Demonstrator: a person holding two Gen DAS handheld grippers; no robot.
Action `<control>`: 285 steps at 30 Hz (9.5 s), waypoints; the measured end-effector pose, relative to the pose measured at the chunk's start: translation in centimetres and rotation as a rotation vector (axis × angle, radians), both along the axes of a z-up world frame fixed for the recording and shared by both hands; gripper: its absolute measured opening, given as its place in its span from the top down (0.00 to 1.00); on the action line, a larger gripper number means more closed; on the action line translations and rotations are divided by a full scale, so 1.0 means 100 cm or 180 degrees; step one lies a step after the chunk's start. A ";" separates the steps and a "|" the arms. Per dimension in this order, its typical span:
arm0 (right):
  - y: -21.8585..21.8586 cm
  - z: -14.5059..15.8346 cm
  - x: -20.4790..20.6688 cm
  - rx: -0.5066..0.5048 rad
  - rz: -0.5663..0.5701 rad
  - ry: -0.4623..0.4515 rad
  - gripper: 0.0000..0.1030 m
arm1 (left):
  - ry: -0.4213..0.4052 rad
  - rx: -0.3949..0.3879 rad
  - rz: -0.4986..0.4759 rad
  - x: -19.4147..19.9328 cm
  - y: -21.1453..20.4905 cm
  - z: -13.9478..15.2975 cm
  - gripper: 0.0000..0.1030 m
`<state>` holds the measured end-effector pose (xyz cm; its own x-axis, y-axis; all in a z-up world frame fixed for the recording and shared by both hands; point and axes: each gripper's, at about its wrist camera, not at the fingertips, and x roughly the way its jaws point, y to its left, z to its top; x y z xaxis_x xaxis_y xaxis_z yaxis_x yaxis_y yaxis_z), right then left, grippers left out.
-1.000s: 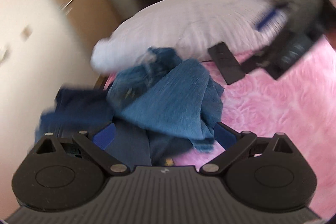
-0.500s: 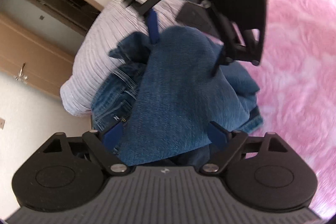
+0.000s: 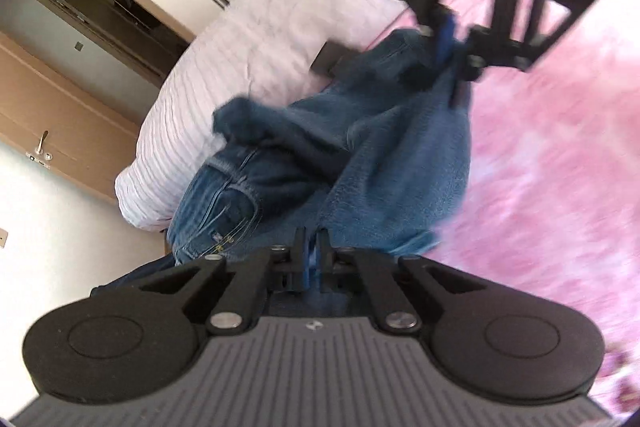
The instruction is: Fold clothes
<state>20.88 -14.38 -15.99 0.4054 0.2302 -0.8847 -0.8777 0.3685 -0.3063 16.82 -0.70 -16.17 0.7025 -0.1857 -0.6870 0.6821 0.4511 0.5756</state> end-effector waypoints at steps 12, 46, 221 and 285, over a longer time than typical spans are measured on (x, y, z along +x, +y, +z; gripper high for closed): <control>-0.120 0.029 -0.228 0.0051 -0.0269 0.0431 0.98 | 0.0778 -0.0296 0.0210 -0.205 -0.046 0.014 1.00; -0.366 -0.042 -0.399 0.0584 -0.3532 0.0782 0.25 | 0.2533 -0.0683 0.1212 -0.246 -0.075 -0.166 0.67; -0.688 0.033 -0.373 0.1122 -0.6015 -0.0954 0.98 | 0.1430 -0.0625 -0.1241 -0.091 -0.409 -0.114 0.63; -0.705 -0.133 -0.486 0.1326 -0.4322 0.1454 0.31 | 0.1823 0.0365 -0.2985 -0.286 -0.490 -0.159 0.82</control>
<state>-27.70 -84.90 -29.25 0.2251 0.1755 -0.9584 0.2094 0.9519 0.2235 -11.79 -49.75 -32.03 -0.1113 -0.3927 -0.9129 0.9046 -0.4203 0.0705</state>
